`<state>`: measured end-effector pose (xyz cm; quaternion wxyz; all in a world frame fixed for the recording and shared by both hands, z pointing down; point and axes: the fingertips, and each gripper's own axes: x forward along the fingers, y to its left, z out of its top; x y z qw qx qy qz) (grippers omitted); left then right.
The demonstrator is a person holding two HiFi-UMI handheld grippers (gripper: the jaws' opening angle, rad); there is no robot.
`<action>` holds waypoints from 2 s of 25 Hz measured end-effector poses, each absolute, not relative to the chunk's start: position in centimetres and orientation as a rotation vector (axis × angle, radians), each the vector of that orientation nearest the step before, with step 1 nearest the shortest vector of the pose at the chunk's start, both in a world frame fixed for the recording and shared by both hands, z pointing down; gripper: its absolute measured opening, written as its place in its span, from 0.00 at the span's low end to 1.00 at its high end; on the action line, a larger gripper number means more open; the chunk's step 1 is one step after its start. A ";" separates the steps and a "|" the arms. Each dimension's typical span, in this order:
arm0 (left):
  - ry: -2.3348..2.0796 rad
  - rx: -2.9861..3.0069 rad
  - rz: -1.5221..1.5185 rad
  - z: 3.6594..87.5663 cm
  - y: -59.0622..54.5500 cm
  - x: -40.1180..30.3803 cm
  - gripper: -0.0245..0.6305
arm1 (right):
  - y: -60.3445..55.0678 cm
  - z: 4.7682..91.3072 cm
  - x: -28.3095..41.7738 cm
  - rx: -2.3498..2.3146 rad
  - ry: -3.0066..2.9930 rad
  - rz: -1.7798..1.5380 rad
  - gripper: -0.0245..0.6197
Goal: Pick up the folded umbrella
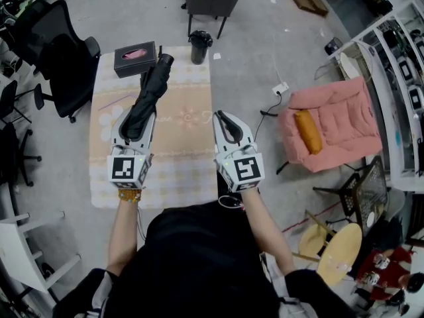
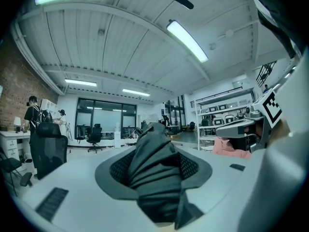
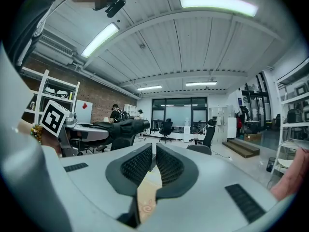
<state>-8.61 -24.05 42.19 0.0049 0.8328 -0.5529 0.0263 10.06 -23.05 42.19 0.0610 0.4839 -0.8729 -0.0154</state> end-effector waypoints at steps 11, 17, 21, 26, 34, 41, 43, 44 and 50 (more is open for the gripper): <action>-1.793 2.630 0.044 38.8 -22.4 -10.5 0.36 | -23.5 40.5 6.9 1.431 -2.717 -0.062 0.06; -1.832 2.637 0.018 37.1 -21.2 -11.6 0.36 | -23.9 39.0 4.4 1.401 -2.767 -0.100 0.06; -1.850 2.636 0.019 36.6 -20.1 -11.9 0.36 | -23.8 38.7 2.9 1.377 -2.787 -0.093 0.06; -1.873 2.644 0.000 36.0 -19.3 -12.4 0.36 | -23.6 38.2 0.6 1.374 -2.826 -0.119 0.06; -1.865 2.635 0.005 37.4 -18.9 -13.2 0.36 | -23.0 38.7 -1.6 1.350 -2.837 -0.129 0.06; -1.867 2.643 -0.038 37.8 -19.1 -13.0 0.36 | -22.2 39.5 -3.6 1.315 -2.837 -0.139 0.06; -1.862 2.641 -0.037 38.1 -19.1 -13.0 0.36 | -22.1 39.8 -3.9 1.308 -2.838 -0.139 0.06; -1.859 2.636 -0.037 38.3 -19.0 -13.0 0.36 | -22.0 40.0 -4.0 1.307 -2.839 -0.137 0.06; -1.859 2.610 -0.038 39.5 -18.7 -13.3 0.36 | -21.7 40.8 -4.6 1.293 -2.830 -0.126 0.07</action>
